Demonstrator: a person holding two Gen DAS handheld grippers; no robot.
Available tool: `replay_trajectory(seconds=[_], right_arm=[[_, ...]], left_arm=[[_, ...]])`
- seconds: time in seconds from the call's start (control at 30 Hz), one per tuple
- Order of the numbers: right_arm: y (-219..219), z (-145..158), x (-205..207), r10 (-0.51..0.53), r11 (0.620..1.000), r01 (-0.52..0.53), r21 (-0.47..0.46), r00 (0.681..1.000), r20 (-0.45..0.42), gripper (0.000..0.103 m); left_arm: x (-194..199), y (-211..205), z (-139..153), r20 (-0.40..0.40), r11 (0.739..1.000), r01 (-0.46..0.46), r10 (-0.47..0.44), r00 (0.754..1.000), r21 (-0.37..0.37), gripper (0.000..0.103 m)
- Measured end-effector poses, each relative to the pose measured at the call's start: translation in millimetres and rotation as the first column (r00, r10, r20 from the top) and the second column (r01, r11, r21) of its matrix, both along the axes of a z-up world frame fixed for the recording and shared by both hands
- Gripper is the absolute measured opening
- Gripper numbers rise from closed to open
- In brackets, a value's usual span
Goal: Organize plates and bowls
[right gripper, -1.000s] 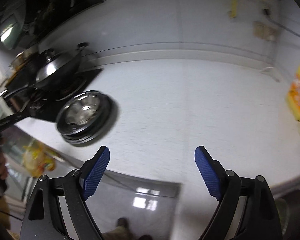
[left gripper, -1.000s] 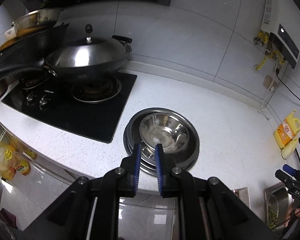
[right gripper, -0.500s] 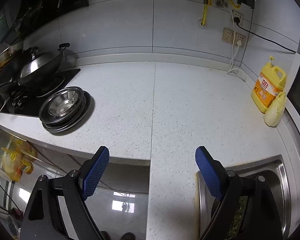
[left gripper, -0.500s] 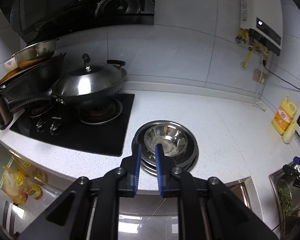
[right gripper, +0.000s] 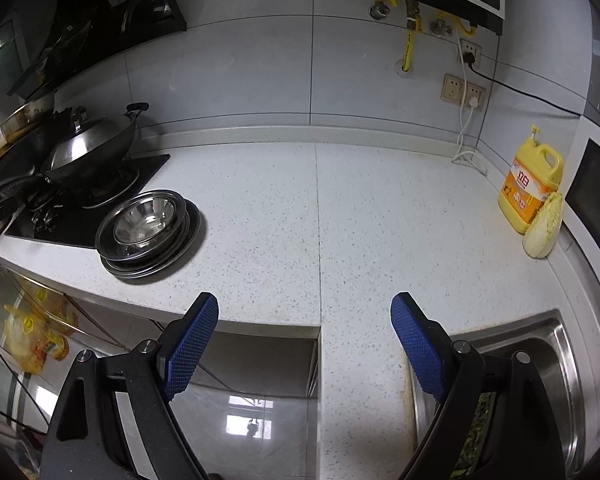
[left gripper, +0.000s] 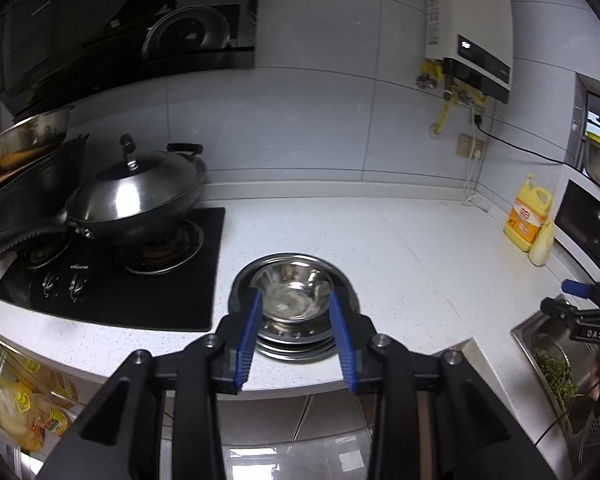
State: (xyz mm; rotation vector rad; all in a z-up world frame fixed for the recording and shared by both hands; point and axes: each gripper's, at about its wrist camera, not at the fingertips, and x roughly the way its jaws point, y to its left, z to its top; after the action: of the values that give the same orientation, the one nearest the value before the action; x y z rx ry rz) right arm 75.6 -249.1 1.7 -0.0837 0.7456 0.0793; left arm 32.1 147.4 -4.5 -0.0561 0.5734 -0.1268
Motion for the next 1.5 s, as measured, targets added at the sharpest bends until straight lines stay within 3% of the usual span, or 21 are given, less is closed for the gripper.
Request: replay_trajectory(seconds=[0.27, 0.5, 0.77, 1.5], right_arm=[[-5.3, 4.2, 0.3, 0.043, 0.999, -0.043, -0.006, 0.999, 0.002, 0.085], [-12.4, 3.9, -2.2, 0.055, 0.998, -0.055, 0.012, 0.998, 0.006, 0.085], [-24.1, 5.3, -6.0, 0.03, 0.999, -0.031, 0.022, 0.999, 0.017, 0.085], [-52.6, 5.4, -22.3, -0.041, 0.997, 0.04, 0.061, 0.999, 0.025, 0.085]], left_arm=[[-6.0, -27.2, -1.2, 0.003, 0.999, 0.041, -0.041, 0.999, -0.003, 0.033], [-7.2, -34.4, -7.6, -0.044, 1.0, -0.014, 0.014, 0.999, -0.016, 0.033], [-18.0, -45.9, -8.8, -0.02, 0.999, -0.041, 0.042, 0.999, 0.031, 0.033], [-30.3, -60.5, -4.9, 0.013, 0.999, -0.006, 0.005, 1.0, 0.042, 0.033]])
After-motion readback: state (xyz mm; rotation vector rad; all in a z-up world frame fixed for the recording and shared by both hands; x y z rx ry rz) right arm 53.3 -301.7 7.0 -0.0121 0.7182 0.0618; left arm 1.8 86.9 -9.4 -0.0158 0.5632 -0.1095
